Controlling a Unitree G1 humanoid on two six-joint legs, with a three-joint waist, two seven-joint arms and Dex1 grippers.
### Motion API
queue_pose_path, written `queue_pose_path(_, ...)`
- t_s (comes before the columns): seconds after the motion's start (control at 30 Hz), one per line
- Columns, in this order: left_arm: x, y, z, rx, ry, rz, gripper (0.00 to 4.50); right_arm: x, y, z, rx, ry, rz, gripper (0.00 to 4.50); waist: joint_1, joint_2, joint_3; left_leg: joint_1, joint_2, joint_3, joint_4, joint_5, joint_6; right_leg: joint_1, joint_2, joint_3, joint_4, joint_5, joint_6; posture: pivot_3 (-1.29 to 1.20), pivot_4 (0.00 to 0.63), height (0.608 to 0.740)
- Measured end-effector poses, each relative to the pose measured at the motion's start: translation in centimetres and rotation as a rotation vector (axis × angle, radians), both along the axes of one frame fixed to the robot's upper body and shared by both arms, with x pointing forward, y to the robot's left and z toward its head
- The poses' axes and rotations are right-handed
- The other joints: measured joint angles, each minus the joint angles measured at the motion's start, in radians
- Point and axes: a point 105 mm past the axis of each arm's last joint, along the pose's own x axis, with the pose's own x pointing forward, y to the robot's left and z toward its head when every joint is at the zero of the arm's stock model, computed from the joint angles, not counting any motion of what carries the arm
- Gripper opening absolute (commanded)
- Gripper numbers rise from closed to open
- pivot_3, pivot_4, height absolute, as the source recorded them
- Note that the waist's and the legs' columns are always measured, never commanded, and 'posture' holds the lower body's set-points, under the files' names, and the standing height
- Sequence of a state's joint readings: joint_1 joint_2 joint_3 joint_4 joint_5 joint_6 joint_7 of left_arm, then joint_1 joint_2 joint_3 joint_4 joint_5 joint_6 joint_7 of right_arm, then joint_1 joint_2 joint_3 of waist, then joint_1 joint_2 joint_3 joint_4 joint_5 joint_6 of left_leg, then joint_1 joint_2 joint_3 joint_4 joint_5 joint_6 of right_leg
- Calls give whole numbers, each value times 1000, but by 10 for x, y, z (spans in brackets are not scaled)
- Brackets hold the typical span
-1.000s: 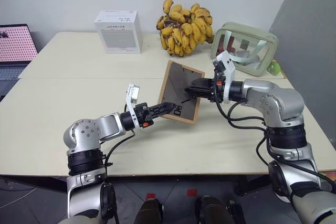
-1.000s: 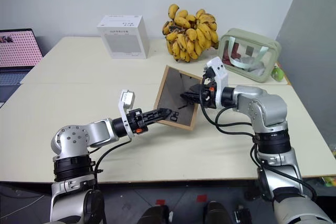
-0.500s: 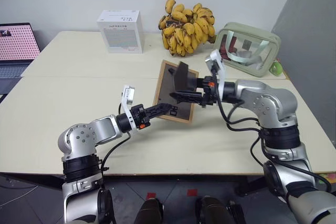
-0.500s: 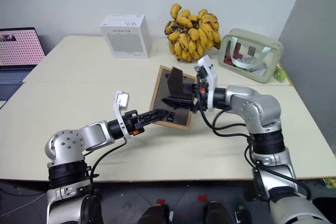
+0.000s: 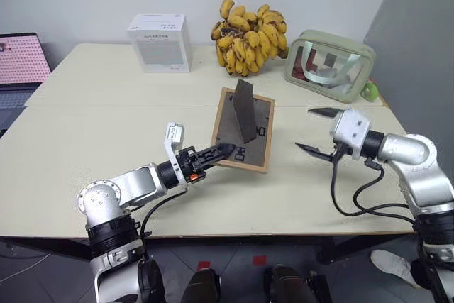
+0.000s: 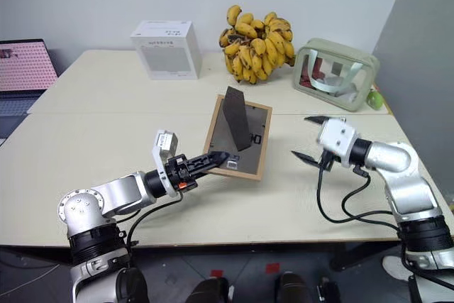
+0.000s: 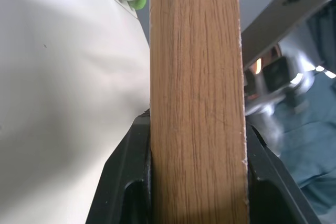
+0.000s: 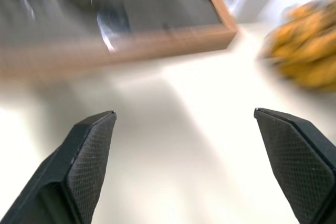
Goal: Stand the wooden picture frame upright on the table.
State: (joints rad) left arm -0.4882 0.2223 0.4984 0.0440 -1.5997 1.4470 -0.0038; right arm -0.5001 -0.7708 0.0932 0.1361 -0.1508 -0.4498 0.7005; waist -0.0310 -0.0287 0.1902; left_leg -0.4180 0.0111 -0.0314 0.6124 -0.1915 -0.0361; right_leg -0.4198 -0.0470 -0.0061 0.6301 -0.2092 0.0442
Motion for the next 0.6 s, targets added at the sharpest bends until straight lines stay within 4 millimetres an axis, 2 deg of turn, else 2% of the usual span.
queue_pose_path(0.03, -3, -5, 2, -24, 22, -11, 1294, 0, 3, 2, -79, -156, 36, 4438, -1, -1, 0, 1, 0, 2, 0, 0, -1, 0, 0, 2, 0, 1, -1, 0, 150, 740)
queue_pose_path(0.07, -5, -8, 3, -32, 36, -27, 1294, 0, 8, 3, -103, -240, 72, 4438, -3, -2, 1, 2, 0, 4, 0, 1, -2, 0, 0, 4, 0, 2, -1, 0, 150, 740)
queue_pose_path(0.1, -8, -14, 4, -36, 58, -44, 1294, -1, 19, 5, -121, -367, 139, 4438, -4, -2, 1, 3, 0, 6, 0, 2, -4, 0, 1, 6, 0, 2, -3, 0, 150, 740)
queue_pose_path(0.23, -11, -23, 4, -30, 71, -59, 1294, -2, 50, 7, -123, -548, 280, 4438, 3, -5, 3, 3, 0, 6, 0, 5, -7, 0, 3, 10, 0, 4, -7, 0, 150, 740)
queue_pose_path(0.33, -8, -23, 4, -36, 81, -32, 1294, -3, 62, 4, -148, -609, 357, 4438, 8, -6, 3, 3, -2, 6, 1, 7, -6, 0, 5, 14, 0, 5, -7, 0, 150, 740)
queue_pose_path(0.4, -8, -22, 2, -35, 91, -24, 1294, -4, 64, 2, -131, -614, 384, 4073, 13, -6, 3, 3, -3, 6, 2, 7, -5, 1, 6, 18, -1, 5, -7, 0, 150, 740)
queue_pose_path(0.43, -9, -22, 1, -38, 94, -23, 1294, -4, 65, 0, -130, -611, 394, 4057, 14, -7, 3, 2, -3, 6, 2, 7, -5, 1, 7, 19, -1, 5, -7, 0, 150, 740)
queue_pose_path(0.6, -15, -25, 1, -32, 86, -51, 1294, -4, 64, -6, -146, -609, 421, 2749, 14, -7, 3, 2, -2, 5, 1, 7, -5, 0, 8, 20, -1, 5, -7, 0, 150, 740)
